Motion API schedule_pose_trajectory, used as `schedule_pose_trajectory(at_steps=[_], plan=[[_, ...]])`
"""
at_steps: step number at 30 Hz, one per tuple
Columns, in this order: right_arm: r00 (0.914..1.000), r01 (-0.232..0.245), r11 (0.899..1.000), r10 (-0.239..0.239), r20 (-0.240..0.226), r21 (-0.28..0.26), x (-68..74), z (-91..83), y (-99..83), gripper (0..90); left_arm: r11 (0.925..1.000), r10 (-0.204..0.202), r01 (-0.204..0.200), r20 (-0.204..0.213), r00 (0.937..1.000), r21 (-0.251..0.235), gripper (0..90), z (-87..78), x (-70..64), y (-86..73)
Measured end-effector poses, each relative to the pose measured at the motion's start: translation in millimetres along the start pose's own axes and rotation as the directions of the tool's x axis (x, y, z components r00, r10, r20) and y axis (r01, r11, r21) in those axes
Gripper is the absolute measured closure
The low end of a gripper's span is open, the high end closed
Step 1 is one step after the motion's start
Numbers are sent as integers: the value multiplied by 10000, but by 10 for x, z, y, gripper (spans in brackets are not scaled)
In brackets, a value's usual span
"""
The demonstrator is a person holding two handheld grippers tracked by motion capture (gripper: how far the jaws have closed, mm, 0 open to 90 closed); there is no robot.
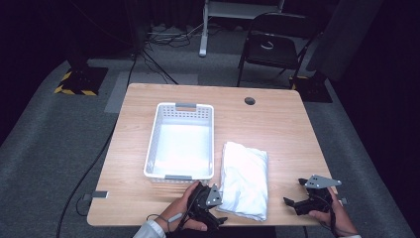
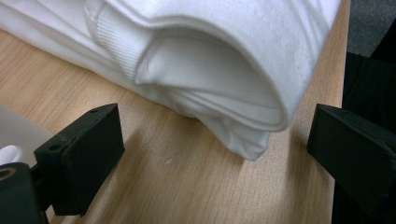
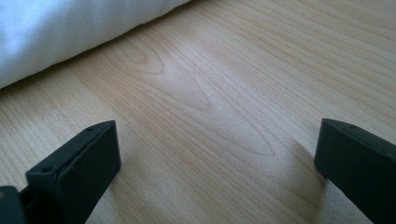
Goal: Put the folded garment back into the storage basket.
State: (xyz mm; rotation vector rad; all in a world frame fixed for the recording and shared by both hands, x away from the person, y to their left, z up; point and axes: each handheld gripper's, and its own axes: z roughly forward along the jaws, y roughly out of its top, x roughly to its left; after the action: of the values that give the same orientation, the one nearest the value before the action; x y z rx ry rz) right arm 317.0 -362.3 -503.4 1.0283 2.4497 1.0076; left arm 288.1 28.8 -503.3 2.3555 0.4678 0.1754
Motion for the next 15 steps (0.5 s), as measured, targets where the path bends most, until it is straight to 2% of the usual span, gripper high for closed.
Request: schedule_pose_trajectory(at_steps=[15], plan=[[10000, -1, 10000, 1, 25, 7, 0, 4, 5, 2, 10000, 20, -20, -15, 10000, 68, 38, -1, 4, 10]])
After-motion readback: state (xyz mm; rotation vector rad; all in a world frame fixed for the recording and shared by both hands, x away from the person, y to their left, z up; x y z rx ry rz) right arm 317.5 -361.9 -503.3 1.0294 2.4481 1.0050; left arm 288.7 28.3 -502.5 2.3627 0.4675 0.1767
